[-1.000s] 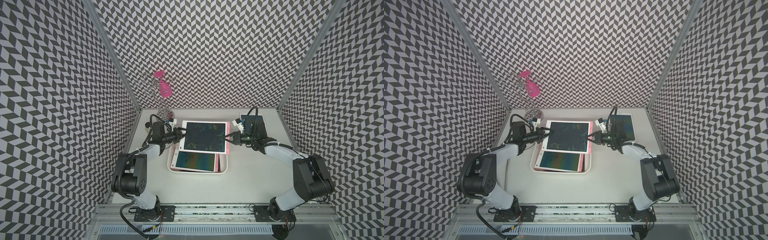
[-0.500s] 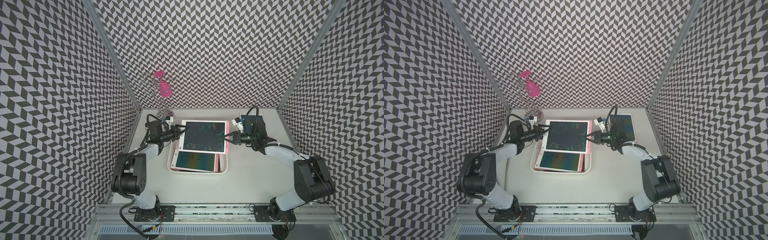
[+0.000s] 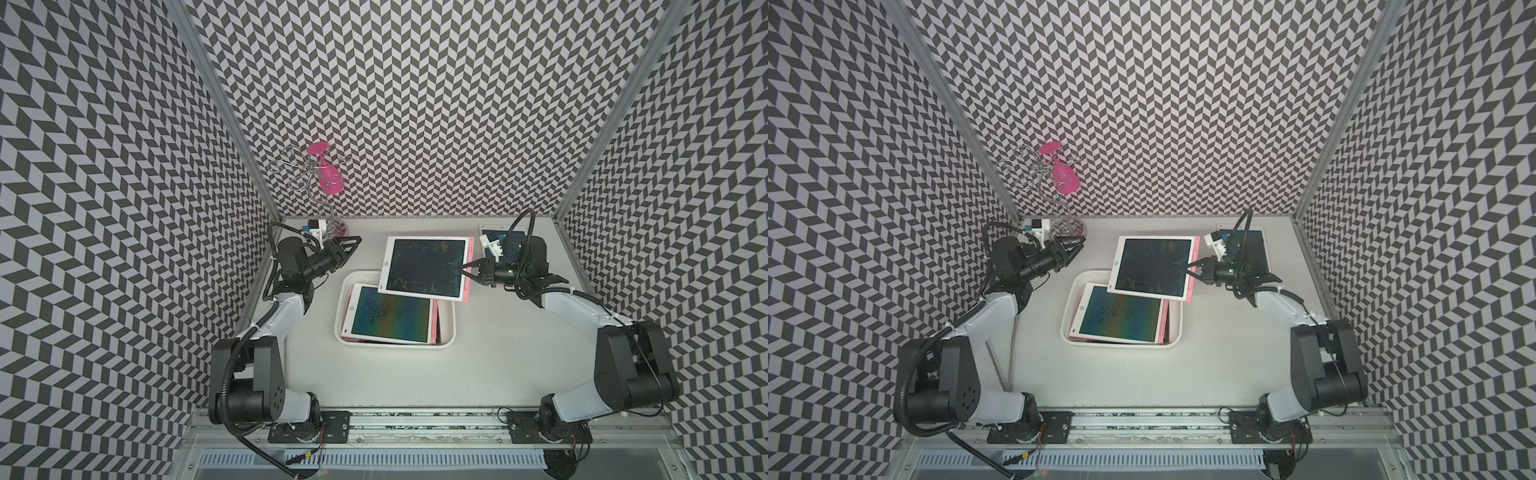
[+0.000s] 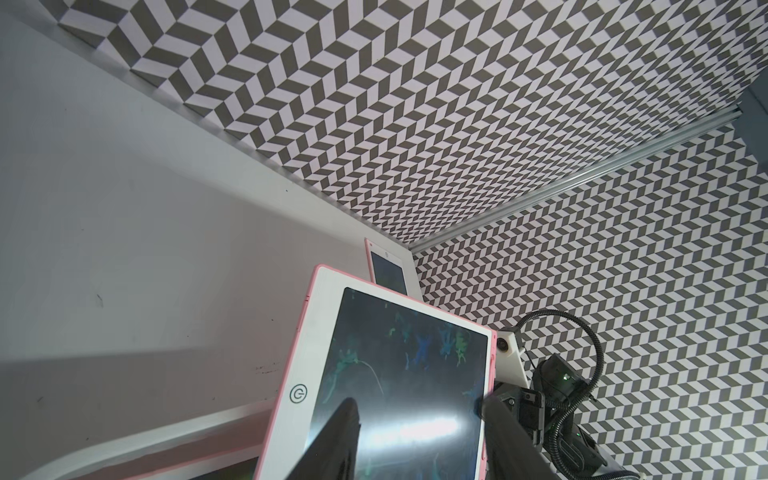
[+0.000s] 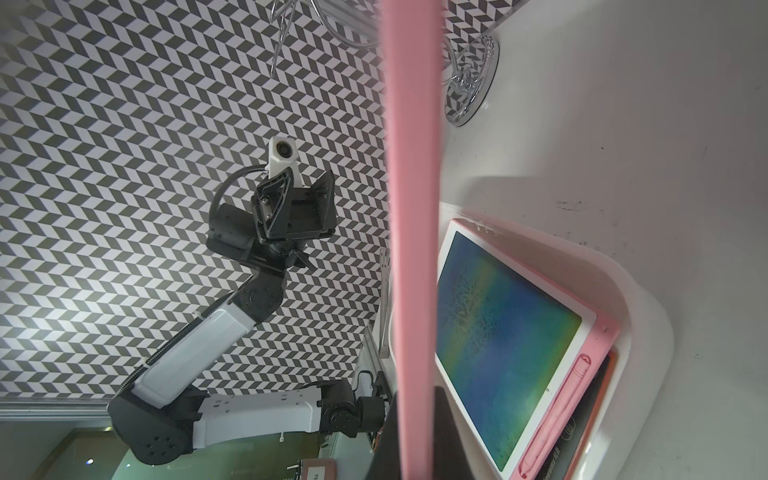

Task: Take out the writing tablet from the storage box
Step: Pick up the writing tablet from the storage box.

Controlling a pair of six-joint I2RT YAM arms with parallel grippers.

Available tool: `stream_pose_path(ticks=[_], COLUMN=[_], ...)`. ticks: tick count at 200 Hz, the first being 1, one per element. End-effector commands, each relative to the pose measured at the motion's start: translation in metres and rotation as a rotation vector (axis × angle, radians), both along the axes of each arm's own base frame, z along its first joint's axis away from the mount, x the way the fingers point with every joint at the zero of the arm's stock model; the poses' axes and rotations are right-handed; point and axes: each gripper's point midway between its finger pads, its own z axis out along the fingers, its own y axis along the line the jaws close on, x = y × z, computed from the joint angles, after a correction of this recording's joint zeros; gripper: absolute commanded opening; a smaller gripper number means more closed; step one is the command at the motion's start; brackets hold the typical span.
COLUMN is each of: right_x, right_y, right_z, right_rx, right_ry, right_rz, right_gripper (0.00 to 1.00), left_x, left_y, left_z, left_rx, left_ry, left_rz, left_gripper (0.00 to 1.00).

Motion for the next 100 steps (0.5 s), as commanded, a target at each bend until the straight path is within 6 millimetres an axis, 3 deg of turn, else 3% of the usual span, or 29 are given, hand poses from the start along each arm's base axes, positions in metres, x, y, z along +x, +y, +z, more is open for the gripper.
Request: stream_pose_path(ticks=[1,70,100], right_x=[-0.004,0.004,0.009], right_y=[-0.003,-0.018,-0.024], right_z=[0.026,0.032,0.038], right_rx=[0.024,0.039,0.066], right_ry=[-0.101,-0.104,-0.1], right_rz=[0.013,-0.073,-0.144], right_gripper=[0.0,0.0,0.0], left_x=[-0.004,-0.027,-0.039], left_y=[0.007,0.008,-0.016], left_z=[0.011,-0.004,-0.016], left_rx=[0.007,0.016,-0.004], left_ry=[-0.024,0.0,0.023], left_rz=[0.037,0.067,0.02], left_gripper=[0.51,0.53,0.54])
